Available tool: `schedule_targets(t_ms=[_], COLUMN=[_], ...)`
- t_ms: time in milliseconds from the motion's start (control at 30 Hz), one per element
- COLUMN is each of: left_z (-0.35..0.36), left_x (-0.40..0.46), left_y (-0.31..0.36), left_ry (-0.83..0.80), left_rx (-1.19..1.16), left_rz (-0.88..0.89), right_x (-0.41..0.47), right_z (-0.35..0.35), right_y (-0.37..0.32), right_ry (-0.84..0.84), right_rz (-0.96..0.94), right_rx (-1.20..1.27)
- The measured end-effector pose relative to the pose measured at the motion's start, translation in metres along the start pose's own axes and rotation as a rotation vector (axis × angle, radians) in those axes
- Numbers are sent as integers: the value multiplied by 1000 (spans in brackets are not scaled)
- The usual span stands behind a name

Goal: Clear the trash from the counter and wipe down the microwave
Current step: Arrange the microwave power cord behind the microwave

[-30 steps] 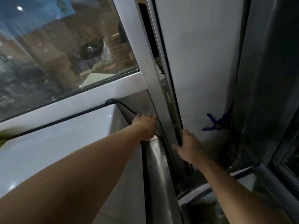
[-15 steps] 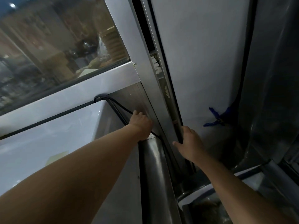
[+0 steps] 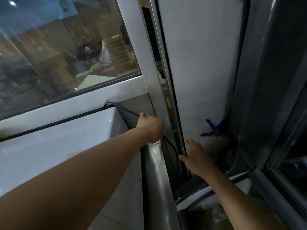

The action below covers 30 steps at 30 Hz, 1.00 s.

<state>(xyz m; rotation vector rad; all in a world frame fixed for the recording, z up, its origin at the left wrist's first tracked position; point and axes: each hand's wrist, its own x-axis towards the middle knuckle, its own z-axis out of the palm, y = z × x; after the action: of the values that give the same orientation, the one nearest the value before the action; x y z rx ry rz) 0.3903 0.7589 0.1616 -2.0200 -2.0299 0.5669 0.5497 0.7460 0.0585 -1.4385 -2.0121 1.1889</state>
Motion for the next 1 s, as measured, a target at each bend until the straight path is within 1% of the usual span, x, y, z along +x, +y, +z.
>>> schedule_targets(t_ms=[133,367,467,633,733,800,933,1000], left_z=[-31,-76,-87,-94,-97,-101,-110,-117], left_x=[-21,-65,-83,-115,-132,-143,-165,-174], left_y=[-5,-33,-45,-56,-52,-45,-37,-39], left_ry=[36,111,149,231,324,403,587,632], left_rx=[-101,-310,-332,-371,-419,-406,-389,-414], left_rz=[23,28,42,12,38,43,-7,-31], right_x=[-16,-32,-42,-66,-79,-86,-104,-114], right_z=[-11,-19,-26,-46,-58,-63,-72,-71], right_y=[-13,-32,-45,-79,-102,-118,-154,-170], right_ry=[46,65,130,232,280,301,296,285], right_rz=[-8,30,-10,-99,-168,-204,-263,-309], right_rx=[-30,12,65,98,35,3,-65,-85])
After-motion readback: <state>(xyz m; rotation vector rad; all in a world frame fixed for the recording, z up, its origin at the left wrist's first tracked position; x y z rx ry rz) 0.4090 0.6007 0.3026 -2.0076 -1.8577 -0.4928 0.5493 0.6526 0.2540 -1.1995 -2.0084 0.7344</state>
